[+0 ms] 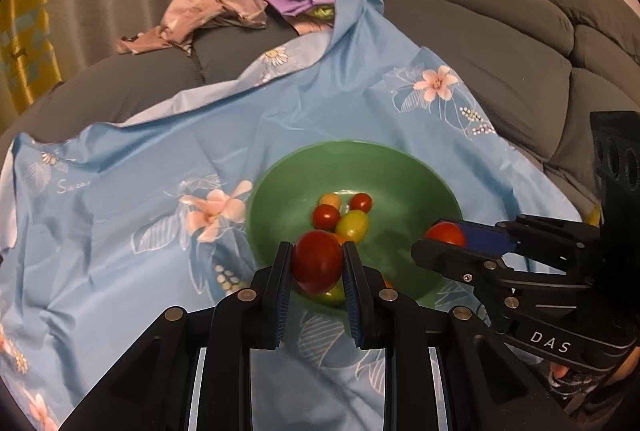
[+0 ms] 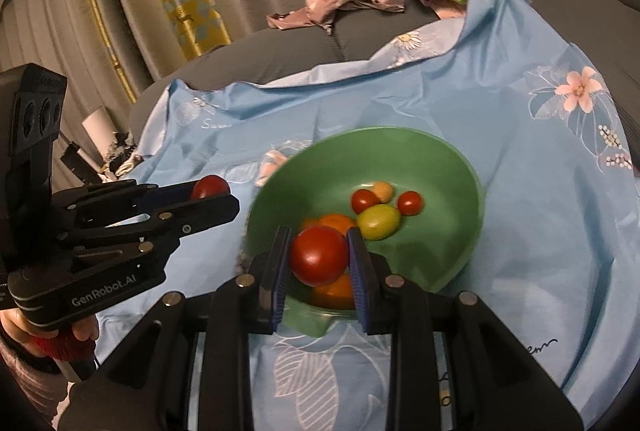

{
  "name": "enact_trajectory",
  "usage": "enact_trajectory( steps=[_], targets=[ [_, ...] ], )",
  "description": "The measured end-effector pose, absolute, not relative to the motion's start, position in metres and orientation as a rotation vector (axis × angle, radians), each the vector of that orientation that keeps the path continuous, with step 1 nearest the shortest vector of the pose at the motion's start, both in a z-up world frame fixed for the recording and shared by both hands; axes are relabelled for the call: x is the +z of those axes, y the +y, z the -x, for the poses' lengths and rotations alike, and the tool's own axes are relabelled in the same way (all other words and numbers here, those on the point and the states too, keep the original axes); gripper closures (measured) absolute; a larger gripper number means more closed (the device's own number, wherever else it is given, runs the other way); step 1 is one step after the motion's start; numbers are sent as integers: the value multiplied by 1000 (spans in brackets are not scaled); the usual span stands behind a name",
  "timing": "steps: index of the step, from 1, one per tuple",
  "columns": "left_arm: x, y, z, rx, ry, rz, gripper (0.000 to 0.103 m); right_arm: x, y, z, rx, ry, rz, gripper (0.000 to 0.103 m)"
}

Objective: Organize fruits

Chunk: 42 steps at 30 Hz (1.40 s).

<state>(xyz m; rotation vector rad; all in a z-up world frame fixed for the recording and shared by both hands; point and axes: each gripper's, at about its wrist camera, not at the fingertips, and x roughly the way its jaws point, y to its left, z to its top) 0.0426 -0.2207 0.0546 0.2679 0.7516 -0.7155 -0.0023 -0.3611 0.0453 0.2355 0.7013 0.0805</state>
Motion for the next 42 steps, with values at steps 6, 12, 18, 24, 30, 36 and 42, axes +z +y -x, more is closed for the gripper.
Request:
enact_trajectory(
  steps=[6, 12, 18, 24, 30, 36, 42],
  targets=[
    [30, -241, -56, -714, 813, -302, 79, 36, -373, -5, 44, 727, -229, 74],
    [16, -252, -63, -715, 849, -335, 79, 29, -381, -9, 17, 751, -217, 73],
    [12, -252, -66, -702, 869, -343, 79, 27, -384, -10, 5, 760, -214, 73],
    [20, -245, -62, -689, 871, -323, 66, 34, -383, -5, -11, 755, -217, 57],
    [39, -232, -53, -663, 856, -301, 37, 50, -377, 2, -37, 754, -192, 28],
    [67, -216, -41, -610, 829, -283, 25, 78, -373, 10, -26, 757, -171, 11],
    [98, -201, -31, -610, 809, -193, 23, 112, -371, 18, 4, 749, -152, 2]
  ],
)
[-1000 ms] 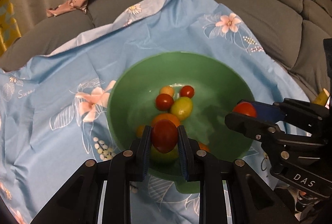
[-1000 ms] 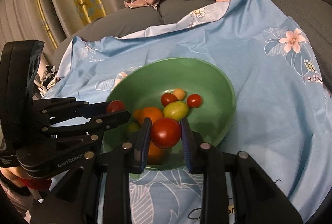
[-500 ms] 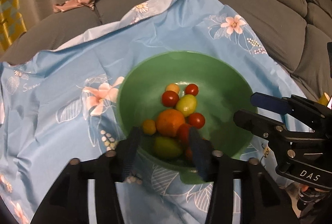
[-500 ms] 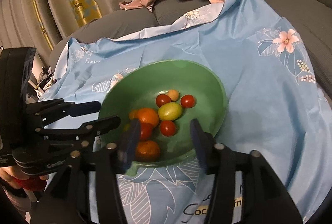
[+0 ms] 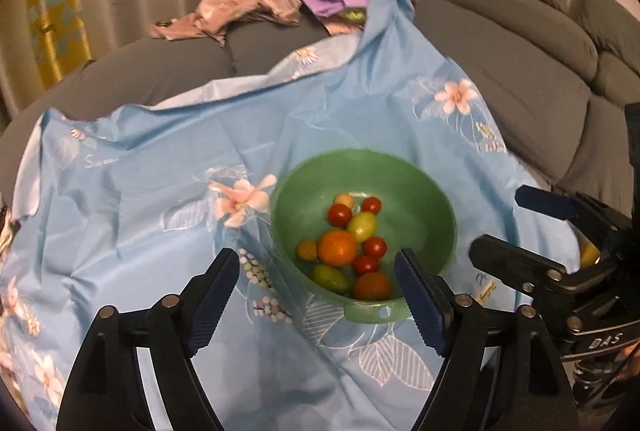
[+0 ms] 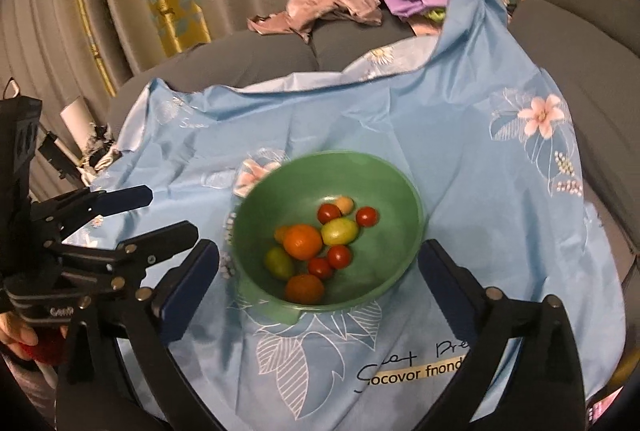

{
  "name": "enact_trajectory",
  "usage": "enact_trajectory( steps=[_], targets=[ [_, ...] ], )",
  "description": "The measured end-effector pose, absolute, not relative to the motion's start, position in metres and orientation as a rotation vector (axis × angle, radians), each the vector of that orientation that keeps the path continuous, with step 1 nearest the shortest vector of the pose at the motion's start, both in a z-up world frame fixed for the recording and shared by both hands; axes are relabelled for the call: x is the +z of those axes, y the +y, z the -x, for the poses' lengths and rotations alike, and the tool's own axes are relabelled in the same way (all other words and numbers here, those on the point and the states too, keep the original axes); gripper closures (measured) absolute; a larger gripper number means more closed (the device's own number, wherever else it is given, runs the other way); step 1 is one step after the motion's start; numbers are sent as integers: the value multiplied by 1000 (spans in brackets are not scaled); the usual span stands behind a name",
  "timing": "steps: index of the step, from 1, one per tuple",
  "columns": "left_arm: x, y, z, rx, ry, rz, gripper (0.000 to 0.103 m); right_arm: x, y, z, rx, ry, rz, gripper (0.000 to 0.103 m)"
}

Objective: Organize fruits

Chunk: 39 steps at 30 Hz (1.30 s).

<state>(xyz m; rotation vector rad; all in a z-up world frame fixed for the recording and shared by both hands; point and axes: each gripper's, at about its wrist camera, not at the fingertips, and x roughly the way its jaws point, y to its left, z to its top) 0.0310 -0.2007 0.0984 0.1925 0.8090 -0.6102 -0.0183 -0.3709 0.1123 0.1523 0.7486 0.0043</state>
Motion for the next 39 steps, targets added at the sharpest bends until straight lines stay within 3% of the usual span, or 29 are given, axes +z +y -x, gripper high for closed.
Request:
enact_trajectory(
  steps=[11, 39],
  targets=[
    [139, -193, -16, -565, 759, -234, 22, 159, -362, 32, 29, 722, -72, 2],
    [145, -228, -10, -600, 727, -341, 22, 162, -372, 36, -4, 735, -44, 2]
  ],
)
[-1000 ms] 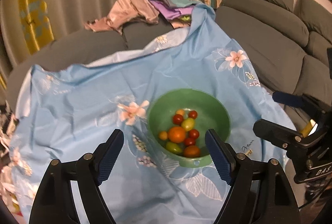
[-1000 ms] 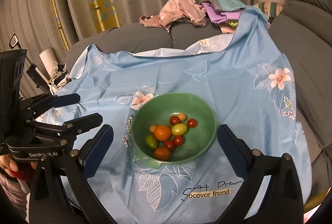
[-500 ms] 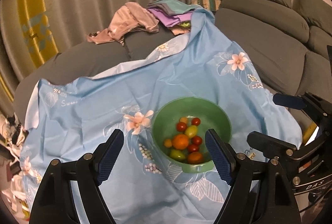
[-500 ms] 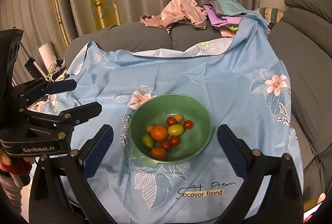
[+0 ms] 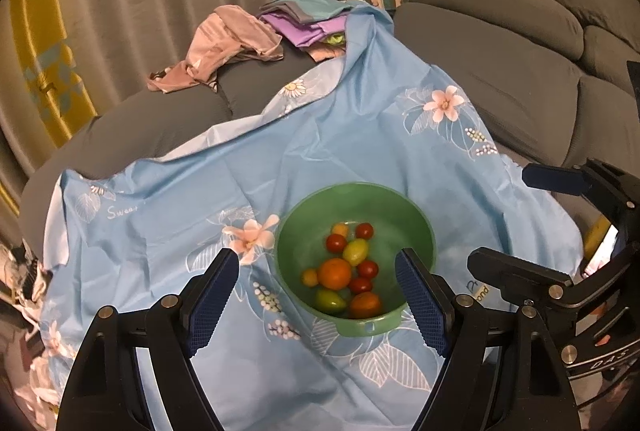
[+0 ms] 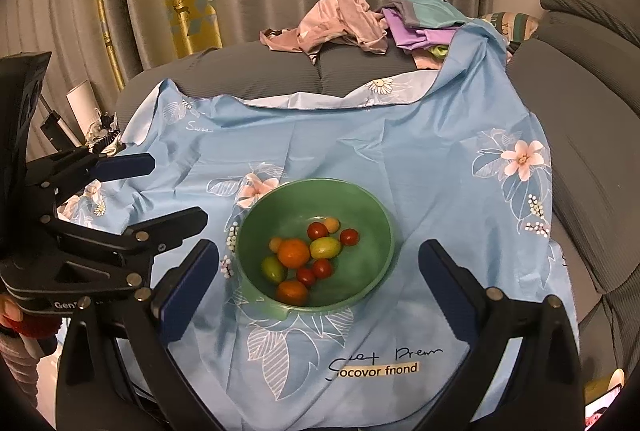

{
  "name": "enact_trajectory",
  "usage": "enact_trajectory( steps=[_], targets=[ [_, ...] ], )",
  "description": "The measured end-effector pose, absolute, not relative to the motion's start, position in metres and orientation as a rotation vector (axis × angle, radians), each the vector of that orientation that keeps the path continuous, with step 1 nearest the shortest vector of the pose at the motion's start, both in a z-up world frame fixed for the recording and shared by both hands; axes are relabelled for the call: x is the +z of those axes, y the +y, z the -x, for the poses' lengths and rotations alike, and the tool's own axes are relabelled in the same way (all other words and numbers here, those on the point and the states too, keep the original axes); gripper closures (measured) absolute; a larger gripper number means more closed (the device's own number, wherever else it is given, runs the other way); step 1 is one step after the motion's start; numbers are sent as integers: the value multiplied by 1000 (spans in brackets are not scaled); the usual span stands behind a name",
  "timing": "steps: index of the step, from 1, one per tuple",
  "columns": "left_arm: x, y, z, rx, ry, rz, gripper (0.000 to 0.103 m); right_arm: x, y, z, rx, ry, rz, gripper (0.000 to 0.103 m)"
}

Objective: Organize fruits

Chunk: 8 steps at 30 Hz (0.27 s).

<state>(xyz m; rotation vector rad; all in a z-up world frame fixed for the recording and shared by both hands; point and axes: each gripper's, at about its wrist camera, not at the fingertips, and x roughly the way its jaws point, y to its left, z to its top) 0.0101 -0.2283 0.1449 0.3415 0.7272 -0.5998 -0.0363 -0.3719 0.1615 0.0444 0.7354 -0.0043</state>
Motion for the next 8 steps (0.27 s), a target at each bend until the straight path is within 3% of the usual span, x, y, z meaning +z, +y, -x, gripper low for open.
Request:
enact_trajectory(
  steps=[8],
  targets=[
    [143, -237, -10, -609, 729, -344, 22, 161, -378, 37, -20, 734, -40, 2]
  ],
)
